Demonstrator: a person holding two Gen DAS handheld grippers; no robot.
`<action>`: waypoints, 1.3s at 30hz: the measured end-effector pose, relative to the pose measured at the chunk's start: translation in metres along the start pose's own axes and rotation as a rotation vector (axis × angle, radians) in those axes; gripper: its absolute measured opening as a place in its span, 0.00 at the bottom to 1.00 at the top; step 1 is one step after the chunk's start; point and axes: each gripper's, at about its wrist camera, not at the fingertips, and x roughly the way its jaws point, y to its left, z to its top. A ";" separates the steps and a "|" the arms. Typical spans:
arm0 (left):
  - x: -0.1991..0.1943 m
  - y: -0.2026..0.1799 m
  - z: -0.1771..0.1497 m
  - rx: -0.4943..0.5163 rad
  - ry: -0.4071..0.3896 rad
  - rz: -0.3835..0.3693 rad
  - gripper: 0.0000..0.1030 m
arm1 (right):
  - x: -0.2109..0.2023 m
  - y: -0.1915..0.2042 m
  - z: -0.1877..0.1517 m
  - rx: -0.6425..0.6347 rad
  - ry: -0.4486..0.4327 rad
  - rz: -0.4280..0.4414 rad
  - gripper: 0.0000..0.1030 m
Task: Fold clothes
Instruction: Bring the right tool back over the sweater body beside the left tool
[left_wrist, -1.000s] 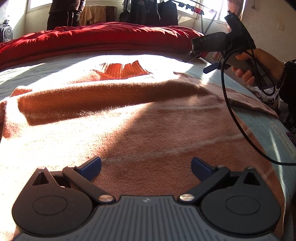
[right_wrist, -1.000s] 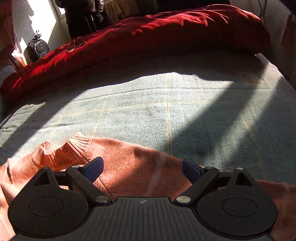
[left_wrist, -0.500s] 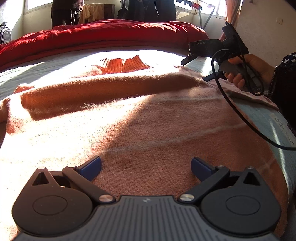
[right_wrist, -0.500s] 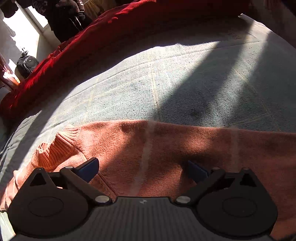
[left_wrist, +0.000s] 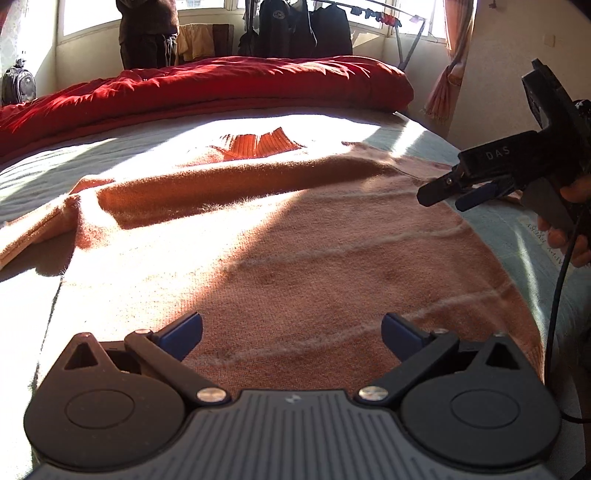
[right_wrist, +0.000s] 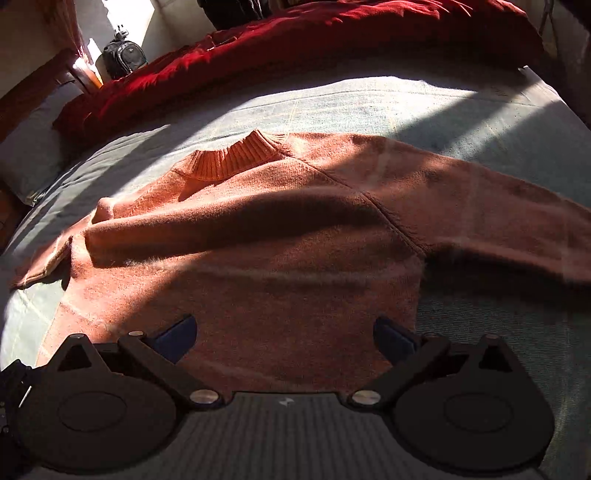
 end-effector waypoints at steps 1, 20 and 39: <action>-0.001 0.001 -0.003 0.000 0.007 0.002 0.99 | 0.001 0.007 -0.012 -0.017 0.001 -0.011 1.00; -0.027 0.017 -0.044 -0.033 0.065 0.026 0.99 | 0.016 0.048 -0.104 -0.097 -0.134 -0.166 1.00; -0.016 0.062 -0.044 -0.144 0.001 -0.021 0.99 | 0.016 0.055 -0.114 -0.118 -0.189 -0.200 1.00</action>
